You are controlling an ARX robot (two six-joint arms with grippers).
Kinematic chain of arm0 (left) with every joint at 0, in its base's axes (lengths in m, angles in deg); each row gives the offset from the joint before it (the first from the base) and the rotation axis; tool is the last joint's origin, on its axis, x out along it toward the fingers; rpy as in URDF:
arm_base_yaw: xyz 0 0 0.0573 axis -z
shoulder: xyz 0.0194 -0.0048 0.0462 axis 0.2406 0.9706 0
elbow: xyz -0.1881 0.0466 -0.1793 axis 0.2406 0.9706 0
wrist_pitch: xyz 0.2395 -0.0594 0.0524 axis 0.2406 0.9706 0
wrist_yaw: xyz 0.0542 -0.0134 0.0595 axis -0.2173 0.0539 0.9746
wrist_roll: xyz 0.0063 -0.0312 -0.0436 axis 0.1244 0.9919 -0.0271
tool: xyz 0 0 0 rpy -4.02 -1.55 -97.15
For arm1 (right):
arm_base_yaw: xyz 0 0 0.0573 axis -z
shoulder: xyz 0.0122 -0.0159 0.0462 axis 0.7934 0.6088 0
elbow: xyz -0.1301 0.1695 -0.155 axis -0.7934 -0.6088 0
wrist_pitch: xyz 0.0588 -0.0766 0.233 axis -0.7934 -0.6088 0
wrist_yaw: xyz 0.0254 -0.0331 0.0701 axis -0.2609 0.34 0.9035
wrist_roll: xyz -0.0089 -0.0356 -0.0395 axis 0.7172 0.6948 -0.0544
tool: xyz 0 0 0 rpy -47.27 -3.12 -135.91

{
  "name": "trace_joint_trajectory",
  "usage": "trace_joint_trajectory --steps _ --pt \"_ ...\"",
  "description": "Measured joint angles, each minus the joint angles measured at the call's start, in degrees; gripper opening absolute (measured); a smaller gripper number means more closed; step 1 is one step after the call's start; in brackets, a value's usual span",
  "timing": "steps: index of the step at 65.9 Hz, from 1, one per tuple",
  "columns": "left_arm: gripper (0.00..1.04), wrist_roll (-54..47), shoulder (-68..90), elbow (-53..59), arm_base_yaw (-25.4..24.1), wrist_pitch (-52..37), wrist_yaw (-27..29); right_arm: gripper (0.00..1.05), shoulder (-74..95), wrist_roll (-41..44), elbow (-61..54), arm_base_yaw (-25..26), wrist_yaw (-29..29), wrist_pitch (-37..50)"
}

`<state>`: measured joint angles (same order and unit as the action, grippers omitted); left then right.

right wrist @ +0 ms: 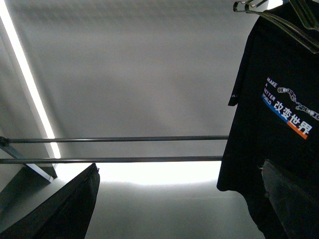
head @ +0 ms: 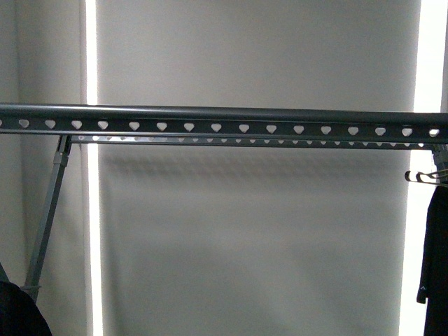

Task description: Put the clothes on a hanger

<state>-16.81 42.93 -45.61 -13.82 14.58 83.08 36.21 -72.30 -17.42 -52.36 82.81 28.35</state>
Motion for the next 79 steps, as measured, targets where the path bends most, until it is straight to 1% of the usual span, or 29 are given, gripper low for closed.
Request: trace_joint_trajectory --steps 51,52,55,57,60,65,69,72,75,79 --pt "0.98 0.0 0.0 0.0 0.0 0.0 0.0 0.97 0.0 0.0 0.0 0.0 0.0 0.0" --pt "0.98 0.0 0.0 0.0 0.0 0.0 -0.2 0.97 0.0 0.0 0.0 0.0 0.0 0.0" --pt "0.98 0.0 1.5 -0.7 -0.6 2.4 -3.2 0.97 0.0 0.0 0.0 0.0 0.0 0.0" --pt "0.98 -0.2 2.8 -1.0 -0.5 3.0 -3.0 0.97 0.0 0.0 0.0 0.0 0.0 0.0" --pt "0.98 -0.2 6.1 -1.6 0.7 2.6 -0.7 0.97 0.0 0.0 0.0 0.0 0.1 0.0" --pt "0.98 0.0 11.7 -3.8 4.3 -0.3 5.8 0.97 0.0 0.0 0.0 0.0 0.0 0.0" --pt "0.98 0.4 18.6 -8.3 9.9 -5.9 14.4 0.97 0.0 0.0 0.0 0.0 0.0 0.0" --pt "0.98 1.6 24.2 -12.9 13.0 -8.7 19.8 0.97 0.0 0.0 0.0 0.0 0.0 0.0" --pt "0.98 2.7 29.5 -16.9 14.3 -10.1 24.4 0.97 0.0 0.0 0.0 0.0 0.0 0.0" --pt "0.98 5.9 37.2 -22.4 14.7 -10.0 30.1 0.97 0.0 0.0 0.0 0.0 0.0 0.0"
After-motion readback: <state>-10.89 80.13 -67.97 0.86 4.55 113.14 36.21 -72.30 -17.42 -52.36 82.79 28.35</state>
